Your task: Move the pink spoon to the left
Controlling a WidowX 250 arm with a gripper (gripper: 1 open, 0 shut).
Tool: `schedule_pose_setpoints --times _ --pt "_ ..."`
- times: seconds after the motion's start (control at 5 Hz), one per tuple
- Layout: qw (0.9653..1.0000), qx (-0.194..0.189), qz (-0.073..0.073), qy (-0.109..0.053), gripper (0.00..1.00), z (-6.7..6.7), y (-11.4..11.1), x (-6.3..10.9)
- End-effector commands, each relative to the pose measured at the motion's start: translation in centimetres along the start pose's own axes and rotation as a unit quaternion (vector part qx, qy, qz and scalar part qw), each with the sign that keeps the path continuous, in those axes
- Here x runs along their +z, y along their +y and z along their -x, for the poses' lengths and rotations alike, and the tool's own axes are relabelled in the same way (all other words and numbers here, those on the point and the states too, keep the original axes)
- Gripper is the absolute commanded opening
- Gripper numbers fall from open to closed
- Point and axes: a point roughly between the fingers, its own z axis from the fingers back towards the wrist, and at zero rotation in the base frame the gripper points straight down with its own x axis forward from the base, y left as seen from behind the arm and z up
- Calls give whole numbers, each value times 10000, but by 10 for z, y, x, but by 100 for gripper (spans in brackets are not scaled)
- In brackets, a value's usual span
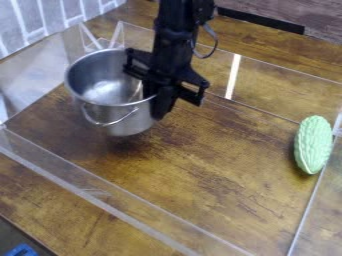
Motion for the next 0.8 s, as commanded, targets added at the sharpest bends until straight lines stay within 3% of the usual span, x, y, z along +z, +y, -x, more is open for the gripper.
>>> schedule_pose_setpoints --times 0.0,0.2,0.6 --pt "9988 213 -16 -435 0 1 10 36" --pt "9986 272 6 -459 0 2 8 40" --pt "9980 318 191 -515 0 -2 4 30"
